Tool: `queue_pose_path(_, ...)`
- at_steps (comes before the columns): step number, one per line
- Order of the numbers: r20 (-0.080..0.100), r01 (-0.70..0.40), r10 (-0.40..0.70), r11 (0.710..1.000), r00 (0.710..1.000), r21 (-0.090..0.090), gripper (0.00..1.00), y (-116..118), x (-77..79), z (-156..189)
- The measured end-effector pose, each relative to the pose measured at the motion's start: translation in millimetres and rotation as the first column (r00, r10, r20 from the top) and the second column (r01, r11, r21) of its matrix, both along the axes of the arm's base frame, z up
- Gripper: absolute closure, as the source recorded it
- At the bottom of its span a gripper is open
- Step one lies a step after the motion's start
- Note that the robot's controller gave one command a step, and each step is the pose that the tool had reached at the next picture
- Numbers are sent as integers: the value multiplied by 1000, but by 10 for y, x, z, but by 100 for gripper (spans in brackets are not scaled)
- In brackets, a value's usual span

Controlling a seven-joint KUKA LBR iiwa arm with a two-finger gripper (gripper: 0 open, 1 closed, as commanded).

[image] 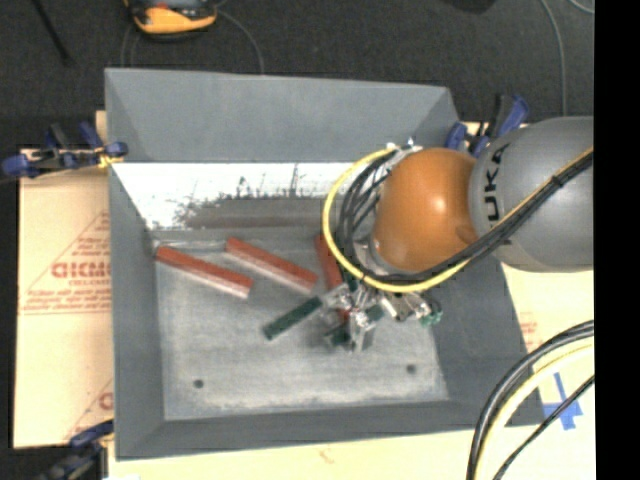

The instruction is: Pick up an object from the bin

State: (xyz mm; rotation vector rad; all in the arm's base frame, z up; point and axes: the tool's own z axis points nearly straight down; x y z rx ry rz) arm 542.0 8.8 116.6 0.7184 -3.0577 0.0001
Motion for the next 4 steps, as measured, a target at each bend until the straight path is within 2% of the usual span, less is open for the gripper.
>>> queue_pose_path(1,5,1,-1,1000,1000,0,100,-2,12,131)
queue_pose_path(4,5,4,-4,1000,1000,0,100,-4,12,402)
